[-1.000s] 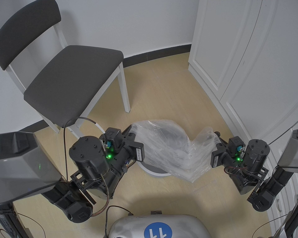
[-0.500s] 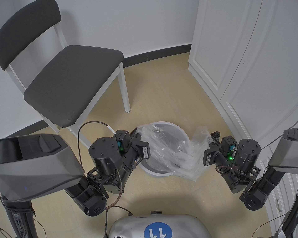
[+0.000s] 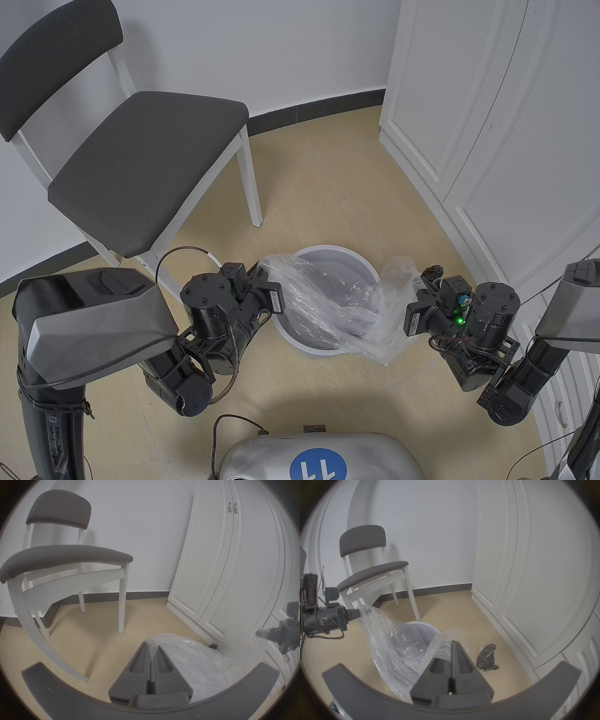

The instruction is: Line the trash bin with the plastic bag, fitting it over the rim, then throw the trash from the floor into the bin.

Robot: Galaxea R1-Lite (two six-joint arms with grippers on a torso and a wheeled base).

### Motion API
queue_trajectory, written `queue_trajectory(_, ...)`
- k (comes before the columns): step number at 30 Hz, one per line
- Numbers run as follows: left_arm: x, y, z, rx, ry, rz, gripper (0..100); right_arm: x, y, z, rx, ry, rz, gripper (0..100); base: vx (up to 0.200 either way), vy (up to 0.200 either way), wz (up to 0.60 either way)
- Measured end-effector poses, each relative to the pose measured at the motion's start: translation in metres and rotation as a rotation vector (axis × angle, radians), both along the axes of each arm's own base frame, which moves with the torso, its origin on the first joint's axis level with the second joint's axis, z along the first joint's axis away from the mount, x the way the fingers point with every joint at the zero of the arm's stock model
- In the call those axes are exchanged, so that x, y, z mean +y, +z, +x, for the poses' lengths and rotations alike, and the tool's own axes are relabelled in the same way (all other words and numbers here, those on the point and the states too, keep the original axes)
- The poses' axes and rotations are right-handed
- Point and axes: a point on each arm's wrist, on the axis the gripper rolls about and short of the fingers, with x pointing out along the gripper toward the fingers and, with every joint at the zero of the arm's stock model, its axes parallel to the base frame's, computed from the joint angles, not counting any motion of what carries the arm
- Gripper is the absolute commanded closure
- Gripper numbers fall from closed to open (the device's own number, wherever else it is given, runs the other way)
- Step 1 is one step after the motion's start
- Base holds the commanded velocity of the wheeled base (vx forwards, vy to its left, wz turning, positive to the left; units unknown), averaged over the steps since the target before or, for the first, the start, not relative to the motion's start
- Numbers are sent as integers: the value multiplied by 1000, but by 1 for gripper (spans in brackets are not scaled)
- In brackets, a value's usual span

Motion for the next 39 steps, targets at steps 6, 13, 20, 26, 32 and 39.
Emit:
queue_trajectory(6,23,-7,7,14,5,79,100,-6,4,0,-8,-19,-5,100,0,0,0)
queue_trajectory(13,63,-11,-6,48,-21,269,100,-32,0,-5,24,-70,-134,100,0,0,0)
queue_trajectory(20,80,-1,-18,45,-6,327,100,-55,-8,-16,79,-111,-277,100,0,0,0)
queue_trajectory(26,86,1,-23,47,-12,347,100,-67,-13,-29,125,-122,-362,100,0,0,0)
queue_trajectory(32,88,-3,-31,66,-51,371,100,-75,-18,-43,166,-111,-428,100,0,0,0)
queue_trajectory(39,93,-8,-43,86,-112,431,100,-80,-21,-56,195,-60,-476,100,0,0,0)
